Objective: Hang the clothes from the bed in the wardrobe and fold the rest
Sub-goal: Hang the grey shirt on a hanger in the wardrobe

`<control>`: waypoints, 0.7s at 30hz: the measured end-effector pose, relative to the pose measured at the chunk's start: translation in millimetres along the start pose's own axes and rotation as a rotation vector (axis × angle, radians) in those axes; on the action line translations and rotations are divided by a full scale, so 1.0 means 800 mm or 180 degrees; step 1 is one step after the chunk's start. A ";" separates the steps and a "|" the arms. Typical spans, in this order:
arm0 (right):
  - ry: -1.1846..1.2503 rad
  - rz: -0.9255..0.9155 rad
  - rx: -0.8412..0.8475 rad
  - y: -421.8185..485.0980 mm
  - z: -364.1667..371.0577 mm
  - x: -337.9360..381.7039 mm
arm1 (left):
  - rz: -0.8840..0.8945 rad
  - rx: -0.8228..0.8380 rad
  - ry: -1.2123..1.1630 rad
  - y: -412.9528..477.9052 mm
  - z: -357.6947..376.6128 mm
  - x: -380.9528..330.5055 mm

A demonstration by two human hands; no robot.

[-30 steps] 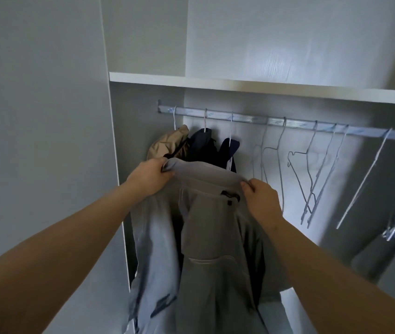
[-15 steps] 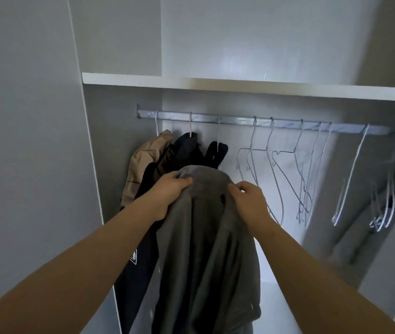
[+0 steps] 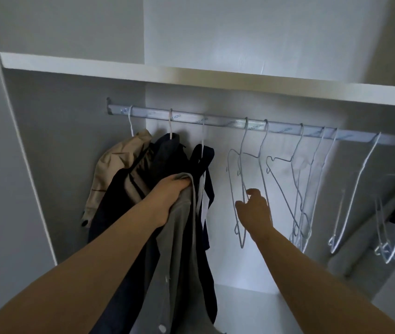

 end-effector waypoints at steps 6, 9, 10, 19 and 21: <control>0.1220 0.0743 0.0766 0.053 0.035 -0.009 | -0.0019 -0.0275 -0.0092 0.034 0.010 0.002; 0.1186 0.0593 0.0359 0.068 0.037 -0.004 | -0.0020 -0.0341 -0.0135 0.043 0.009 0.004; 0.1307 0.0589 0.0291 0.070 0.035 0.000 | -0.0022 -0.0342 -0.0131 0.044 0.009 0.004; 0.1781 0.0394 -0.0088 0.028 0.013 0.033 | -0.0123 -0.0212 -0.0153 0.026 -0.005 -0.001; 0.1806 0.0363 -0.0073 0.003 0.008 0.037 | -0.0122 -0.0153 -0.0161 0.014 -0.009 -0.004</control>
Point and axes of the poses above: each hand's wrist, its own y-axis towards the middle knuckle, its own z-axis out of the palm, x = y × z, the point moved 2 cm from there along y, towards the middle knuckle, and after that the axes turned 15 degrees about -y, right-handed, at the moved point
